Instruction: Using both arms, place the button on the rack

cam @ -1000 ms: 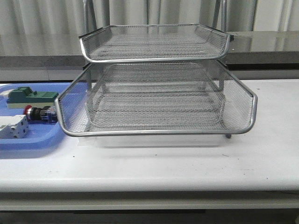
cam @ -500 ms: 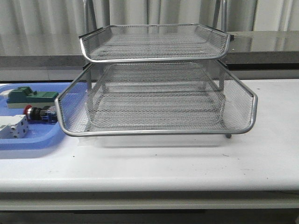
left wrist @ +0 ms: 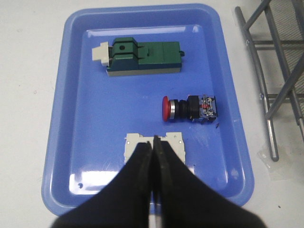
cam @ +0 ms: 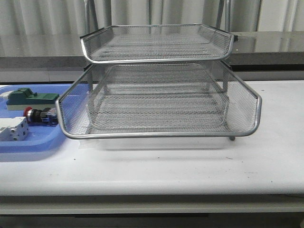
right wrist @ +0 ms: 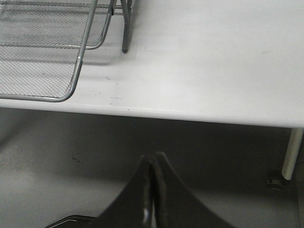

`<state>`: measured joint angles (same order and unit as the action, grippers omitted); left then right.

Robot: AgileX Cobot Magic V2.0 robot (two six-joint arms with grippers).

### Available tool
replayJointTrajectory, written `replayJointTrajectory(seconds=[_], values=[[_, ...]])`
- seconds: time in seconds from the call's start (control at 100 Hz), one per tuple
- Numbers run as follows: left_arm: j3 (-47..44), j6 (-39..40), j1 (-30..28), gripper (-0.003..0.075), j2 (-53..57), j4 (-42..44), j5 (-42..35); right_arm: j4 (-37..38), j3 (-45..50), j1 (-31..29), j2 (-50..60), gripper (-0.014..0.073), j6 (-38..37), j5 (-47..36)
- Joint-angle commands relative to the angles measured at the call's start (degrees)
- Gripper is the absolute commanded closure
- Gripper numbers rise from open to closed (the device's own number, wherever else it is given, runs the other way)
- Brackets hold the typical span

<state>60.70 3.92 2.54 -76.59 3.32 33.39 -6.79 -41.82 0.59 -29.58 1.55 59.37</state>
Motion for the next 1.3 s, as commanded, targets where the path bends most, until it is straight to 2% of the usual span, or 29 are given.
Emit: replayJointTrajectory(seconds=[0.0,0.05,0.22,0.32,0.66,0.81,0.97,1.29], values=[[2.1,-1.7,0.4,0.0669,1.1,-0.1,-2.3,-0.1,-1.9,0.0,-0.3,0.0663,0.0,-3.2],[2.1,-3.2,0.4,0.0596,1.1,-0.1,-2.0,-0.1,-1.9,0.0,-0.3,0.0663,0.0,-3.2],[2.1,-4.5,0.4,0.0239,1.2,-0.1,-1.7,-0.1,-1.9,0.0,-0.3,0.0663,0.0,-3.2],[2.1,-4.5,0.4,0.0129,1.2,-0.1,-1.5,-0.1,-1.9,0.0,-0.3,0.0663,0.0,-3.2],[2.1,-4.5,0.4,0.0121,1.2,-0.1,-2.9,-0.1,-1.9,0.0,-0.3,0.0663,0.0,-3.2],[5.0,-9.3,0.4,0.0121,-0.1,-0.2,-2.8,-0.1,-1.9,0.0,-0.3,0.0663,0.0,-3.2],[12.9,-19.2,0.4,0.0121,-6.1,-1.7,2.3,-0.1,-1.9,0.0,-0.3,0.0663,0.0,-3.2],[31.3,-42.4,0.4,0.0121,-22.0,-11.1,15.2,-0.1,-1.9,0.0,-0.3,0.0663,0.0,-3.2]])
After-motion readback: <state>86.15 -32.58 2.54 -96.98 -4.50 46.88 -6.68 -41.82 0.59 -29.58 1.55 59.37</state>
